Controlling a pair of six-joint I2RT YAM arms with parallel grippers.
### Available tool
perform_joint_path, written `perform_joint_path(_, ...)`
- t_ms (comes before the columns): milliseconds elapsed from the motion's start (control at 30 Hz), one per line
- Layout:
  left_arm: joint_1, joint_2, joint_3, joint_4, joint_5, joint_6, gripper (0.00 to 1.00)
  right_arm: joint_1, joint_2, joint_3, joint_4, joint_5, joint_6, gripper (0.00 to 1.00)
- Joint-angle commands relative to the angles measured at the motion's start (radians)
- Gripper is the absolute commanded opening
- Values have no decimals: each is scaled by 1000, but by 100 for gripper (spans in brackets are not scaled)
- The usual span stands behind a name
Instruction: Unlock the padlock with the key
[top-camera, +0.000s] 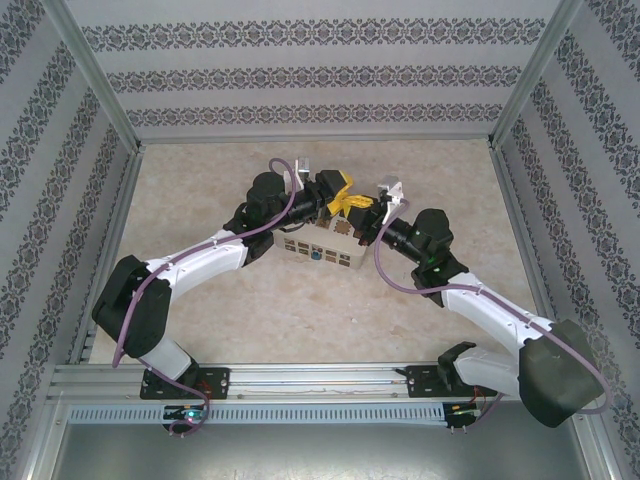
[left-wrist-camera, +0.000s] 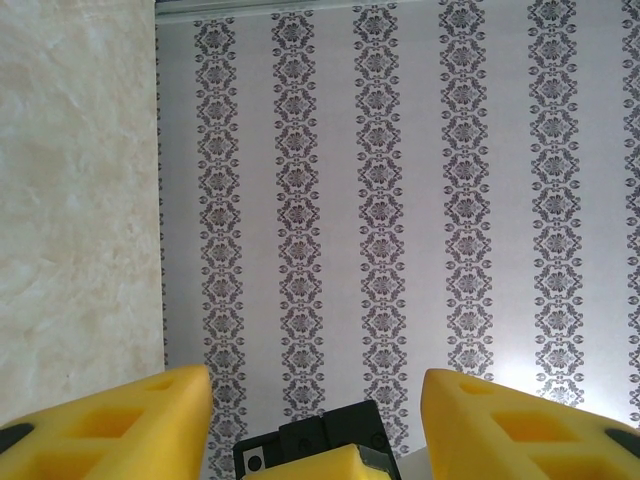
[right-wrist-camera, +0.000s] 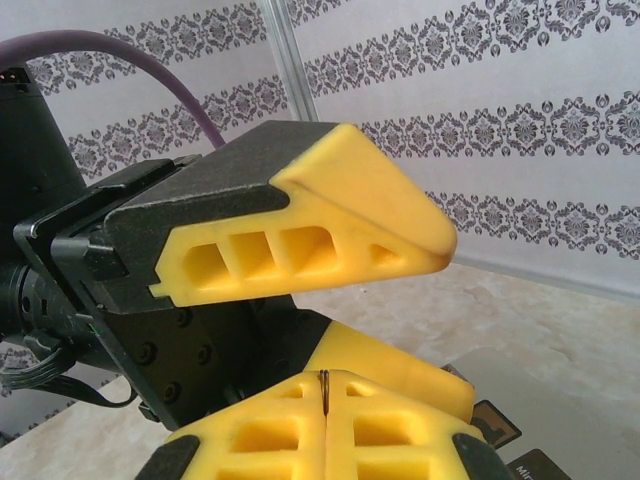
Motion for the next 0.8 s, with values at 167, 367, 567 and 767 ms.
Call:
perform_joint_path(167,-13,-34,25,6,-13,17,50,6,-22,-19,-8,15,-23,0)
perform_joint_path(367,-12,-35,23,-4,-19,21,41,6,-29,-26,-13,23,-28,0)
perform_joint_path(567,-10,-35,23,-9,-21,23,36,6,-40,-35,-22,34,-34,0)
perform_joint_path(767,-10,-32,22,-9,-20,22,31,6,-40,-38,-25,40,-36,0)
